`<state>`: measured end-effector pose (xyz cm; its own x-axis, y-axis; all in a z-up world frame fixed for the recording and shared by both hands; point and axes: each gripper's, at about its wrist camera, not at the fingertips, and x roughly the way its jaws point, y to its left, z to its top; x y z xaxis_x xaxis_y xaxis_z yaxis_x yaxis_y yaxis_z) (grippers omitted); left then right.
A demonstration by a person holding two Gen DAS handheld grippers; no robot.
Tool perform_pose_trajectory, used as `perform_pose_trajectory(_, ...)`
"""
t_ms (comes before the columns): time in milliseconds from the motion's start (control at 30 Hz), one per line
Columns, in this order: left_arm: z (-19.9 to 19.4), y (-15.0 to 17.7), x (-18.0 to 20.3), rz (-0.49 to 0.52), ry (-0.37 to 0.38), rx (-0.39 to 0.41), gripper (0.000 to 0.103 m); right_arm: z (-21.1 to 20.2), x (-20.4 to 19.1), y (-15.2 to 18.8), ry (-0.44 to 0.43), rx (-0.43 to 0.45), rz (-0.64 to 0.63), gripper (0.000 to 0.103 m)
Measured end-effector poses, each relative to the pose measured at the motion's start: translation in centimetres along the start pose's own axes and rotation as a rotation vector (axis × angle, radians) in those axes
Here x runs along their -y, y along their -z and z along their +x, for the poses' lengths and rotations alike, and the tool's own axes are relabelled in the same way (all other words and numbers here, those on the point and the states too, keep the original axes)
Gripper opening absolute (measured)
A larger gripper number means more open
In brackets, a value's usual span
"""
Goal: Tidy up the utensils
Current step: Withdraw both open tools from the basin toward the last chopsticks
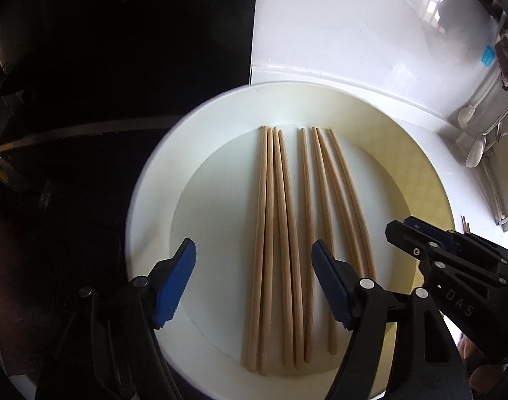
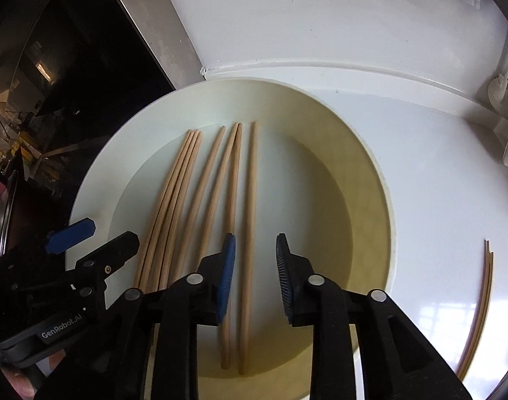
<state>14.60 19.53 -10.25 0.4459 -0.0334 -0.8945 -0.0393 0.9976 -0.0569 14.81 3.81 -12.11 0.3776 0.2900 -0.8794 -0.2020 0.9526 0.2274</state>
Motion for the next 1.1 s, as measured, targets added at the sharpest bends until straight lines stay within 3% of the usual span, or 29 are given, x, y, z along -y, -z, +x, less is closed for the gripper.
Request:
perform_pose_trajectory(167,-2.3,0.6,0.1,0.014,-0.012,0.044,0.079,-2.9,0.4,1.4,0.004,0.048,0.012,0.042)
perform_pose_trajectory(600,-6.7,3.7,4.2,0.093,0.048,0.103,0.083,-9.9,4.7,8.4,0.04,0.094,0.117,0.056)
perform_pose_trajectory(933,-8.1,5.1,14.0,0.194,0.108,0.13,0.088,-14.6,13.8,12.4,0.174,0.151,0.219,0.062)
perform_pose_trajectory(1100,-8.5,7.2,19.2,0.184,0.11,0.121,0.088,-16.1,19.8,15.2,0.179,0.156,0.231,0.062)
